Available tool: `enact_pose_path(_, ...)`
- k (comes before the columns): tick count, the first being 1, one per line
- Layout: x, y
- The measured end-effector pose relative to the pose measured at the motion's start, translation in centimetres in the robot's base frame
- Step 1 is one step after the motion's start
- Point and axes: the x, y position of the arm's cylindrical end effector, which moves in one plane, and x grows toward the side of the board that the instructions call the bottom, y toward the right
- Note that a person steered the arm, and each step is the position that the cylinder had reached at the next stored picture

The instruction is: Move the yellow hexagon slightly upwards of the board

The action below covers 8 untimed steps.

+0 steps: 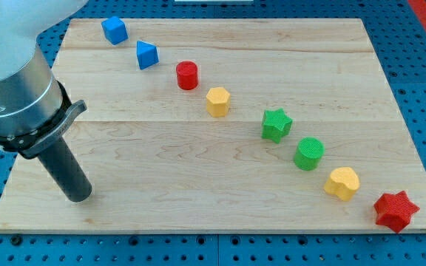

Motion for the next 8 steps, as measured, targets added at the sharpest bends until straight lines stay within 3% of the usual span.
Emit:
enact_pose_path(3, 1.7, 0.7)
enact_pose_path(4, 2.1, 6.8)
enact_pose_path(5, 2.1, 16.7)
enact_pose_path(6, 2.1, 21.2)
enact_pose_path(7, 2.4, 20.6)
enact_pose_path(8, -2.8, 16.5)
